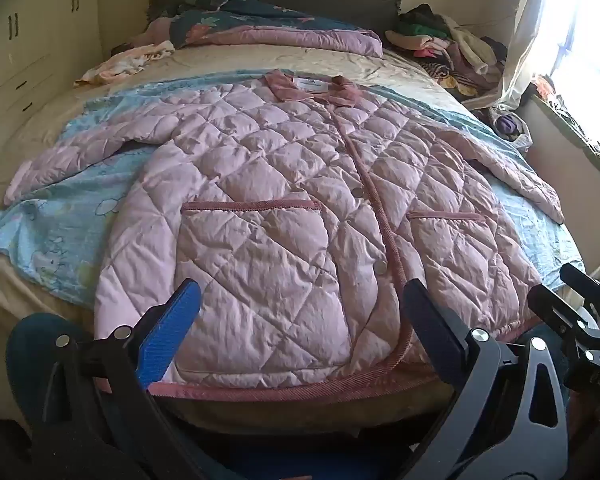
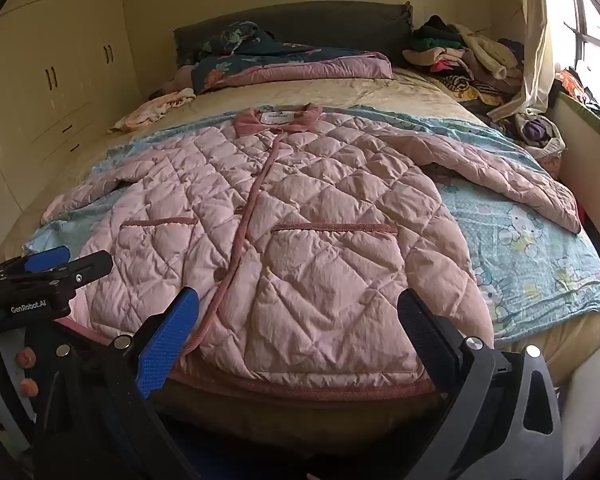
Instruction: Fold large clothes
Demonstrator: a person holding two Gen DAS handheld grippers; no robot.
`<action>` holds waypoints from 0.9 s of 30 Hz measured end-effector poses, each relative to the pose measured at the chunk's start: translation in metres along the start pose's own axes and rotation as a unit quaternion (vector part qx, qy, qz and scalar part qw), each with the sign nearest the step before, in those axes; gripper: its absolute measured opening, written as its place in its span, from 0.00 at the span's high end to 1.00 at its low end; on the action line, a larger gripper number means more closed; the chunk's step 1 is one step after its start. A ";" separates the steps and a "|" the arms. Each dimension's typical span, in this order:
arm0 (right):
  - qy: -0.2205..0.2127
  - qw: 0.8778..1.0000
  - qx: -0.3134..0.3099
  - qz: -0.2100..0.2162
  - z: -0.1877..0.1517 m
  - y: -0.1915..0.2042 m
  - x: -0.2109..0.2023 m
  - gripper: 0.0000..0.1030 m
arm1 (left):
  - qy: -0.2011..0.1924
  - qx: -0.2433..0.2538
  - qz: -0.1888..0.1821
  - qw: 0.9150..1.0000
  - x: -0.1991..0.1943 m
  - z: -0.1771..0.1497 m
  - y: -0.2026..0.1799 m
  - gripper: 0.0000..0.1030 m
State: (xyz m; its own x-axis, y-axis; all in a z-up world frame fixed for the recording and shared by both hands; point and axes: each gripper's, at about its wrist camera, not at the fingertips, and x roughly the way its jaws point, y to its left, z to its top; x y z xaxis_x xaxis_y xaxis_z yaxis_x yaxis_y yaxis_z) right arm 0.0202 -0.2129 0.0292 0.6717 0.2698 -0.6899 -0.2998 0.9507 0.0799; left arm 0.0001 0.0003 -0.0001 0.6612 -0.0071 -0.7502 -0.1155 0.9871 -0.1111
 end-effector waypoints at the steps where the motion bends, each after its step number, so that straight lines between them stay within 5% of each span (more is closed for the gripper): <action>1: 0.000 1.000 0.003 0.003 0.000 0.000 0.000 0.04 | 0.000 0.000 0.000 1.000 0.000 0.000 0.000 0.08; 27: -0.005 1.000 0.005 -0.004 0.001 0.000 -0.007 0.04 | -0.006 0.003 0.000 1.000 -0.004 0.005 -0.005 0.08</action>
State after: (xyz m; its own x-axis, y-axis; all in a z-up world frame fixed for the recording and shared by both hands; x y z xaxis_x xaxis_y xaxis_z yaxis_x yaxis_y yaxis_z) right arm 0.0158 -0.2145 0.0349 0.6800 0.2643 -0.6839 -0.2881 0.9541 0.0823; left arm 0.0022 -0.0041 0.0070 0.6697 -0.0047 -0.7426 -0.1122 0.9879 -0.1074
